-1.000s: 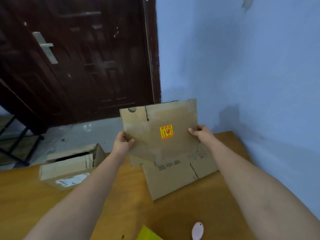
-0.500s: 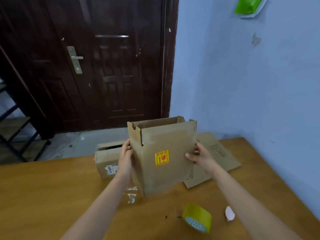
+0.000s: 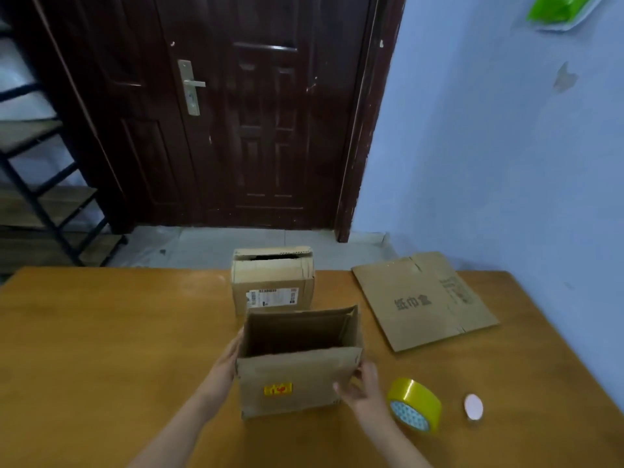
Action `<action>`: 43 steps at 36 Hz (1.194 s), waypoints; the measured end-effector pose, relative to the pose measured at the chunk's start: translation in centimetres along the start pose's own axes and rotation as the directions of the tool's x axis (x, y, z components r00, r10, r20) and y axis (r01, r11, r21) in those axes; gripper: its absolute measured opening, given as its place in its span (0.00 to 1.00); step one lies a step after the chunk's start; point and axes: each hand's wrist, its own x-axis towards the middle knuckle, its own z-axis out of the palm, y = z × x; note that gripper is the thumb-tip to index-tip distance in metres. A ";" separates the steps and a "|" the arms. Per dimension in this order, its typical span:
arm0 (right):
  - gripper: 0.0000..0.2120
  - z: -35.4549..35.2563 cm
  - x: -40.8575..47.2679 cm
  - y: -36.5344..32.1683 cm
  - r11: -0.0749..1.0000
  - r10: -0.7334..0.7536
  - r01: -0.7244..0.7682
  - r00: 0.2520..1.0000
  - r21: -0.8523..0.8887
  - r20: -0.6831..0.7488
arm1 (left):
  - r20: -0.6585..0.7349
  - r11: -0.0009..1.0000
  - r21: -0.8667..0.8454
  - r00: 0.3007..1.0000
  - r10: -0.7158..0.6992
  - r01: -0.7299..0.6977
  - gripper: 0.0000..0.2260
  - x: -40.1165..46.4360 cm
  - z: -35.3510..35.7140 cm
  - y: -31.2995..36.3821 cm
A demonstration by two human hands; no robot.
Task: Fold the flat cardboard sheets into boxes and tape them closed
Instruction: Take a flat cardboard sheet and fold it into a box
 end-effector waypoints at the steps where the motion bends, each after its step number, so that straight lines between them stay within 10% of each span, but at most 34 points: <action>1: 0.27 0.3 -0.2 0.6 1.000 0.012 -0.012 1.000 0.015 0.007 | -0.017 0.999 -0.037 0.999 -0.035 0.034 0.16 0.2 -0.6 -0.7; 17: 0.16 -2.0 -2.6 -5.0 0.981 -0.148 0.172 0.962 0.087 -0.231 | -0.318 0.946 -0.213 0.932 0.171 -0.246 0.09 -1.1 -0.3 3.0; 33: 0.16 0.2 -2.2 -7.6 0.933 -0.228 0.226 0.973 -0.280 0.027 | -0.085 0.883 0.365 0.934 0.346 -0.294 0.11 -1.1 0.5 4.7; 43: 0.22 0.6 -2.9 -6.7 0.815 -0.187 0.269 0.960 -0.514 0.207 | -0.136 0.894 0.313 0.917 0.375 -0.320 0.13 -0.5 1.7 4.6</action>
